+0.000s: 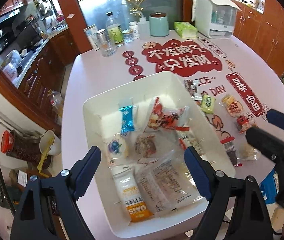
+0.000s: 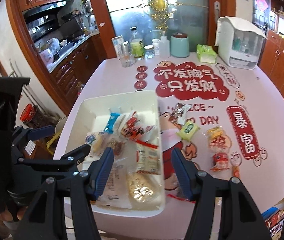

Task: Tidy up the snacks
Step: 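Move both tools back over the remaining snacks on the table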

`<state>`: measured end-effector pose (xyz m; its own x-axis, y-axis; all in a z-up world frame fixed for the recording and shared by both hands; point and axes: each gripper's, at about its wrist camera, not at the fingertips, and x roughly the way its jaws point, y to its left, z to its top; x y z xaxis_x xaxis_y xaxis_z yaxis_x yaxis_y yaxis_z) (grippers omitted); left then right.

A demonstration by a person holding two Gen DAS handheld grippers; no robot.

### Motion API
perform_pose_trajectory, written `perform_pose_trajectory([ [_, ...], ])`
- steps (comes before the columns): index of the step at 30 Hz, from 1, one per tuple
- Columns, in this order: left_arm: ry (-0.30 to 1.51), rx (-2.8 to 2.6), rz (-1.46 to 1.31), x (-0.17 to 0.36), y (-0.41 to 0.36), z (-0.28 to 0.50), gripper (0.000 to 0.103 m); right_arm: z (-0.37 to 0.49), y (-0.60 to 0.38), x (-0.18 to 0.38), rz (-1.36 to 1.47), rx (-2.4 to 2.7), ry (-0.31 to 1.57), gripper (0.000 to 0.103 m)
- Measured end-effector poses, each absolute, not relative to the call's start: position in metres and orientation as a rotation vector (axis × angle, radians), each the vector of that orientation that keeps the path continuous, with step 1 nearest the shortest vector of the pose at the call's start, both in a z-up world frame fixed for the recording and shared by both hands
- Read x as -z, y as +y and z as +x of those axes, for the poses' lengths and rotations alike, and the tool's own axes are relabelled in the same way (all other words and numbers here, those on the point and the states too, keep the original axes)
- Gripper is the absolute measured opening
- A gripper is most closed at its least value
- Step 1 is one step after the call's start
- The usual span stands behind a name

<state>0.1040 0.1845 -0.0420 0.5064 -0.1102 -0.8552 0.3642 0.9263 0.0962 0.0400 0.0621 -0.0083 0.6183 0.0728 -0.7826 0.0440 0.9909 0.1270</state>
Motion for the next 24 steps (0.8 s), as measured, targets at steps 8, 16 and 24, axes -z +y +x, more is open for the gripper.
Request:
perform_pose_trajectory([
  [8,0.992,0.391,0.322,0.046,0.133,0.101,0.085,0.027,0.002,0.001,0.19,0.05,0.868,0.06],
  [16,1.027,0.466,0.358,0.064,0.091,0.099,0.085,0.008,-0.073,0.018,0.28,0.151,0.893,0.06],
  [24,1.053,0.553,0.432,0.083,0.043,0.107,0.085,-0.003,-0.121,0.063,0.322,0.214,0.97,0.06],
])
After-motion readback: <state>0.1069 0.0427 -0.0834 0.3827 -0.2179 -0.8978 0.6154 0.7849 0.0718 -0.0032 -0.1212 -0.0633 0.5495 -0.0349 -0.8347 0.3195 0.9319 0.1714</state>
